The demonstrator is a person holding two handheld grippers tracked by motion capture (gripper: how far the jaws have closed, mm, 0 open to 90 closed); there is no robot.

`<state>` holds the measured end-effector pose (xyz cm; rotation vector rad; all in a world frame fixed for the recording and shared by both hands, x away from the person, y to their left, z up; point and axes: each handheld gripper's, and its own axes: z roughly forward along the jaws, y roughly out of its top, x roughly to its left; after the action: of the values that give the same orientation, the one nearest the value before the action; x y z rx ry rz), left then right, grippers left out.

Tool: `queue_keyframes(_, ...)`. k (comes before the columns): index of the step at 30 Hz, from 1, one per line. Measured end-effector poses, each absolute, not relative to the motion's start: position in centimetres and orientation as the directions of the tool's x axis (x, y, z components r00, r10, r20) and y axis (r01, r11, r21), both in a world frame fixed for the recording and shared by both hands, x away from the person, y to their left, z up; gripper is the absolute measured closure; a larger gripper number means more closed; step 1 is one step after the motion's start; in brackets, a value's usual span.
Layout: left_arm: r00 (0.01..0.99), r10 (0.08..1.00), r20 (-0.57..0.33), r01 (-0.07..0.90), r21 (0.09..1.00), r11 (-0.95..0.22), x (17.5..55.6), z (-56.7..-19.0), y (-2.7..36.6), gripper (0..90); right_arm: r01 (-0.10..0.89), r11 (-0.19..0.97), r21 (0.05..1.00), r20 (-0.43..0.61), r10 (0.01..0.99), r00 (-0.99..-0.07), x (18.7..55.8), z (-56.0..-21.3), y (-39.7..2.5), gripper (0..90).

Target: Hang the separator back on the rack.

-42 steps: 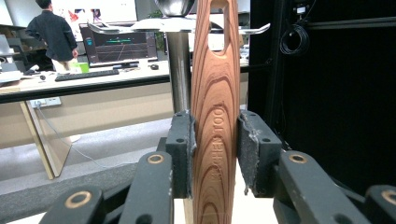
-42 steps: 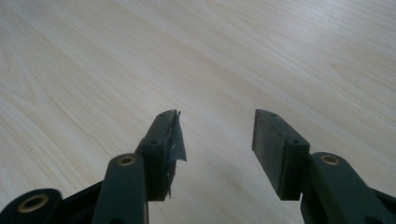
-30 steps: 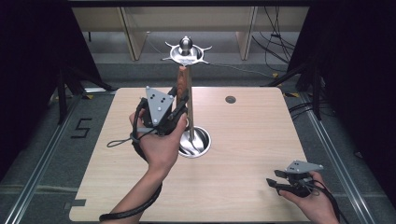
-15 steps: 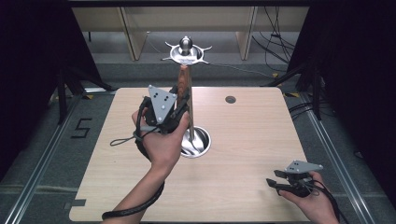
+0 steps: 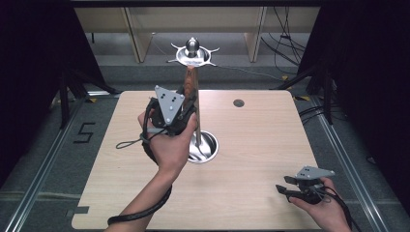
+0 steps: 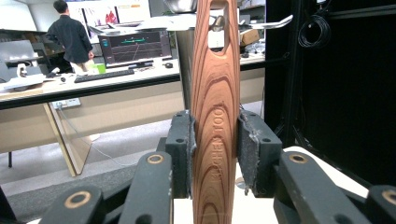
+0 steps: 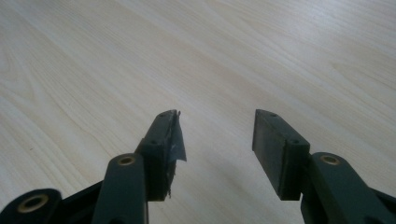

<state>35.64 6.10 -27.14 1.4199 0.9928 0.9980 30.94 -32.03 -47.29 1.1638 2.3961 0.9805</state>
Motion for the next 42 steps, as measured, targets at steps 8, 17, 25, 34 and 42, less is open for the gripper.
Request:
queue_keyframes(8, 0.294, 0.955, 0.049, 0.052, 0.996, -0.067, 35.9, -27.1, 6.1, 66.9, 0.573, 0.439, 0.692, 0.025, 0.779, -0.626, 30.9, -47.3, -32.0, 51.3)
queue_keyframes(17, 0.291, 0.955, 0.052, 0.054, 0.996, -0.071, 36.3, -27.1, 5.9, 66.9, 0.575, 0.43, 0.697, 0.028, 0.784, -0.62, 30.9, -47.3, -32.0, 51.3)
queue_keyframes(25, 0.283, 0.957, 0.058, 0.053, 0.996, -0.076, 36.5, -27.0, 5.9, 66.8, 0.573, 0.432, 0.696, 0.026, 0.783, -0.622, 30.9, -47.3, -32.0, 51.3)
queue_keyframes(34, 0.278, 0.958, 0.068, 0.052, 0.995, -0.086, 36.7, -27.0, 5.8, 66.7, 0.578, 0.434, 0.691, 0.03, 0.782, -0.622, 30.9, -47.3, -32.0, 51.3)
queue_keyframes(42, 0.281, 0.957, 0.071, 0.052, 0.995, -0.089, 36.8, -27.3, 5.7, 66.4, 0.58, 0.433, 0.69, 0.033, 0.782, -0.622, 30.9, -47.2, -32.0, 51.3)
